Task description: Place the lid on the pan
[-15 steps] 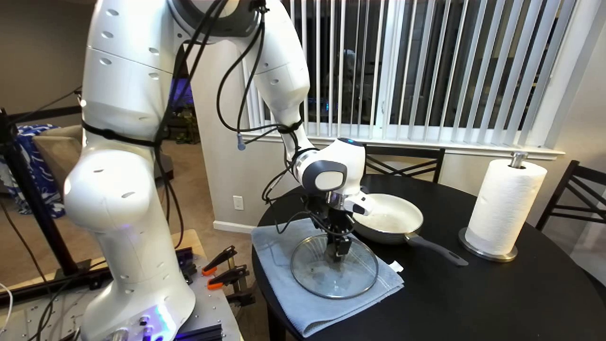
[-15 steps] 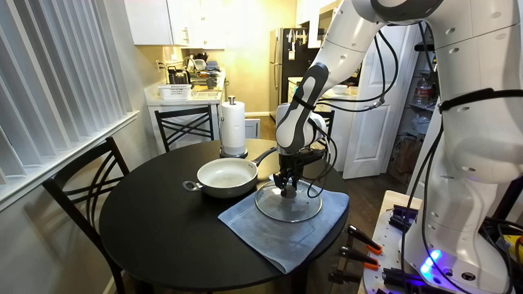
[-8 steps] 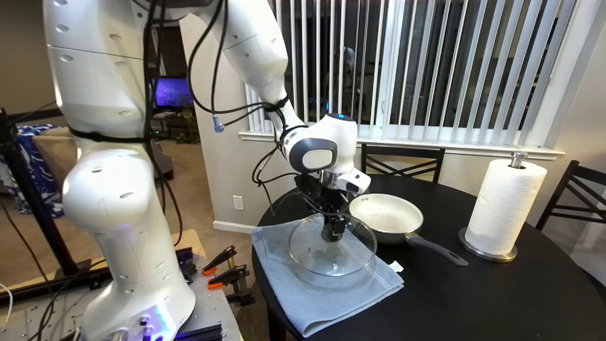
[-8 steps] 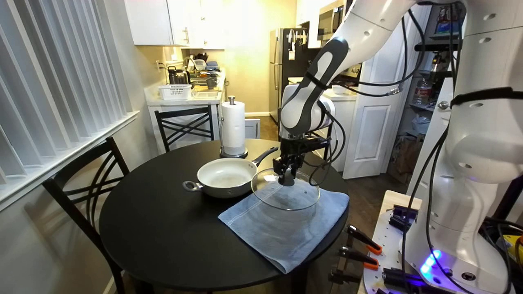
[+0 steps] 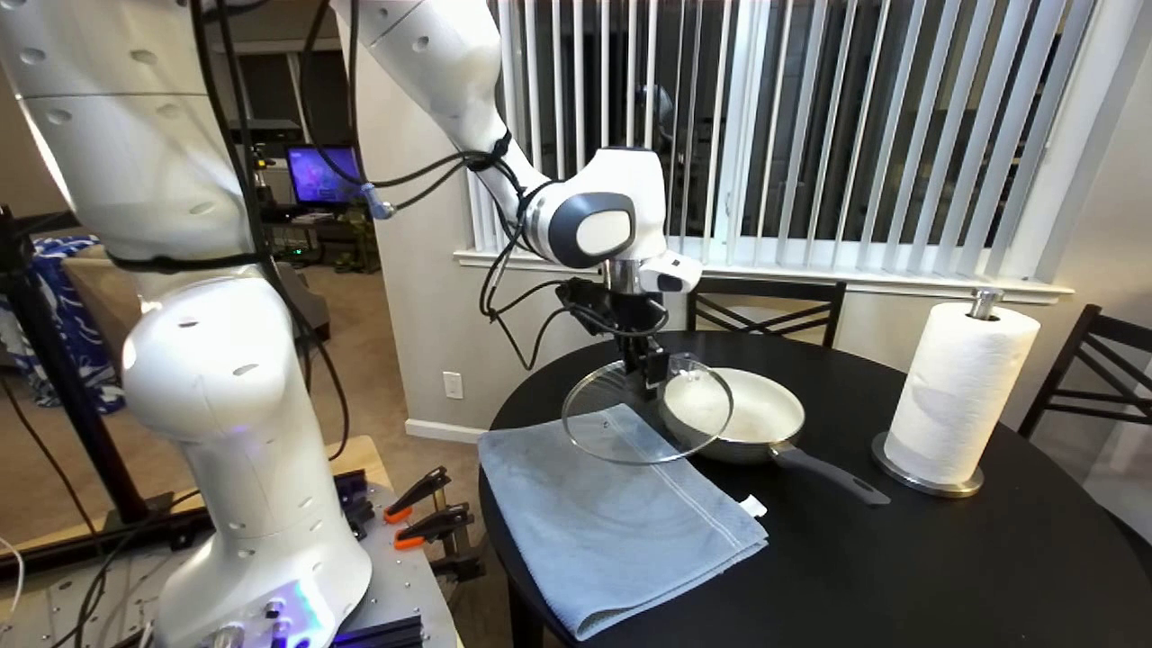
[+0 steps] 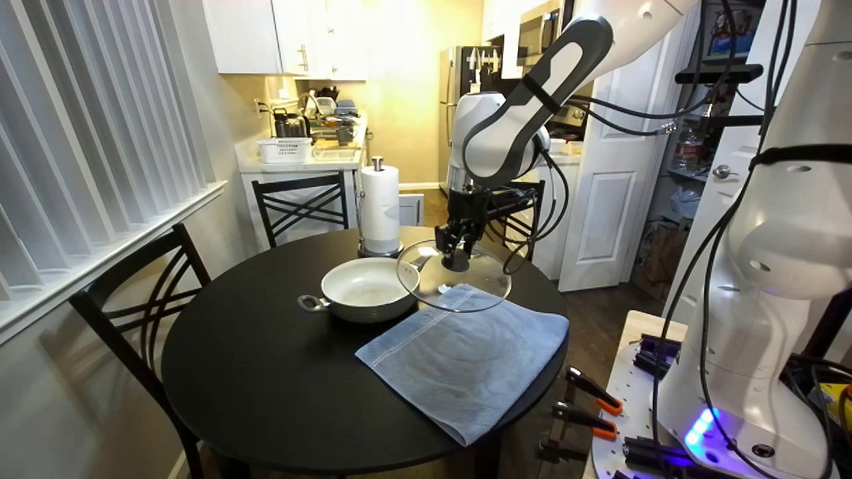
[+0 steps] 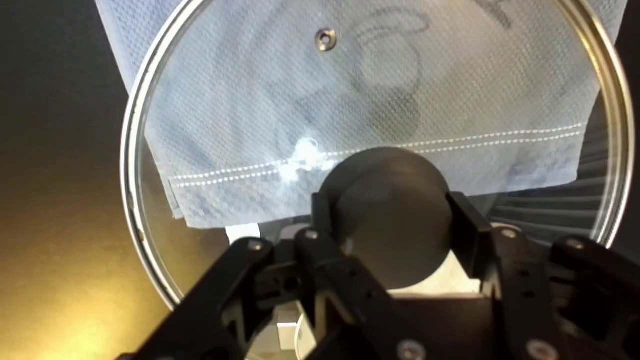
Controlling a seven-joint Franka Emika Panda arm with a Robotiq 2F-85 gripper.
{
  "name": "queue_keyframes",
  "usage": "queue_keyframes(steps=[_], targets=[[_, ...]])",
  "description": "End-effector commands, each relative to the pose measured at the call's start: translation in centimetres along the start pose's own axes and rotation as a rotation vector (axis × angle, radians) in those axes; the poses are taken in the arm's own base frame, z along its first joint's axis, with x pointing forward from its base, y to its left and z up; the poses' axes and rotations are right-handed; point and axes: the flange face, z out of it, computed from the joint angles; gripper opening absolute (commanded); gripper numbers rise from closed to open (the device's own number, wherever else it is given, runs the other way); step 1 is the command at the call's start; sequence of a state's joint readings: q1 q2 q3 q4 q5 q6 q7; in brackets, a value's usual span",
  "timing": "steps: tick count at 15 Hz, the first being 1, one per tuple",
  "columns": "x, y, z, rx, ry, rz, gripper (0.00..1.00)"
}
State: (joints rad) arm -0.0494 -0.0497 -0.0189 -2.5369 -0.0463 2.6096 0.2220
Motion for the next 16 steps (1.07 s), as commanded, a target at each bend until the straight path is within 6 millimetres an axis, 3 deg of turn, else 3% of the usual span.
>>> queue_keyframes(steps=[1,4,6,13,16], targets=[[3.2,-4.7,-3.2,-0.072,0.055,-0.041,0.33],[6.5,-8.4,-4.2,-0.102,0.060,-0.091,0.33],[8.8,-9.6,-4.3,-0.105,0.048,-0.106,0.33],[16.7,-9.8,-4.7,-0.110,-0.063,-0.063,0.33],[19.8,-9.8,-3.9,-0.091,-0.082,-0.043,0.33]])
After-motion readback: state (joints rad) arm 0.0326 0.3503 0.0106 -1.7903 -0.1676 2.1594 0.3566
